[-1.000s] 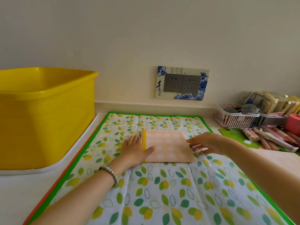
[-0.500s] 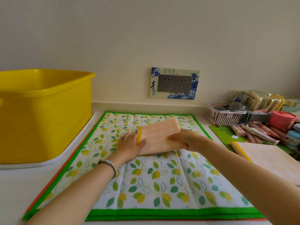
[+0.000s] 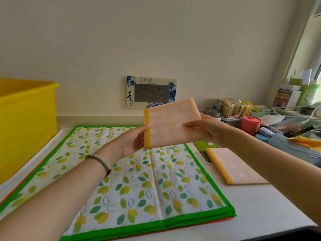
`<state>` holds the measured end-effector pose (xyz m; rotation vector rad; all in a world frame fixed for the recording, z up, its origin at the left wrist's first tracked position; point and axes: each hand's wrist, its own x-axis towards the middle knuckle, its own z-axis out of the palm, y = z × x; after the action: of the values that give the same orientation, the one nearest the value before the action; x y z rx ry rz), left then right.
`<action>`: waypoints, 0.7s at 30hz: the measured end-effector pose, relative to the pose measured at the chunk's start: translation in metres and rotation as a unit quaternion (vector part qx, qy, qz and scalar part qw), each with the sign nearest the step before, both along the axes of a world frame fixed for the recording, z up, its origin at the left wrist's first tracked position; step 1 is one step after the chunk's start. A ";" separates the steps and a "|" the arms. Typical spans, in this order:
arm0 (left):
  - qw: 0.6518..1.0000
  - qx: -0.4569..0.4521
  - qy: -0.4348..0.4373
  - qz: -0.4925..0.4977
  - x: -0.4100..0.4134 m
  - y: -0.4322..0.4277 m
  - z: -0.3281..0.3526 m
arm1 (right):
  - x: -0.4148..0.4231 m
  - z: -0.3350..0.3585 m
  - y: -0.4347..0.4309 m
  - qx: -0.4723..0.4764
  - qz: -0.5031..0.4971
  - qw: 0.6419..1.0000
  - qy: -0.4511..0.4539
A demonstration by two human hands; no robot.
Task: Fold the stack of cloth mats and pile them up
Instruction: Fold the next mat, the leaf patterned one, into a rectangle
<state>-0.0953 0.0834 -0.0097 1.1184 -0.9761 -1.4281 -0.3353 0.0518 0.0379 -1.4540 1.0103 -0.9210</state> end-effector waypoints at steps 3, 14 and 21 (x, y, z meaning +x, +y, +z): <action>1.000 -0.010 0.007 -0.020 -0.037 -0.010 0.011 | -0.044 0.012 -0.001 0.000 -0.032 0.999 0.041; 0.988 0.036 -0.041 -0.148 -0.156 -0.037 0.003 | -0.179 0.004 -0.013 0.066 -0.142 0.973 0.172; 0.976 0.095 -0.125 -0.148 -0.191 -0.043 -0.029 | -0.205 -0.032 -0.022 0.130 -0.169 0.927 0.309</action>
<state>-0.2866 0.0407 -0.0383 1.3600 -1.2441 -1.6756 -0.5401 0.0296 0.0057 -1.3885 1.8225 -0.5269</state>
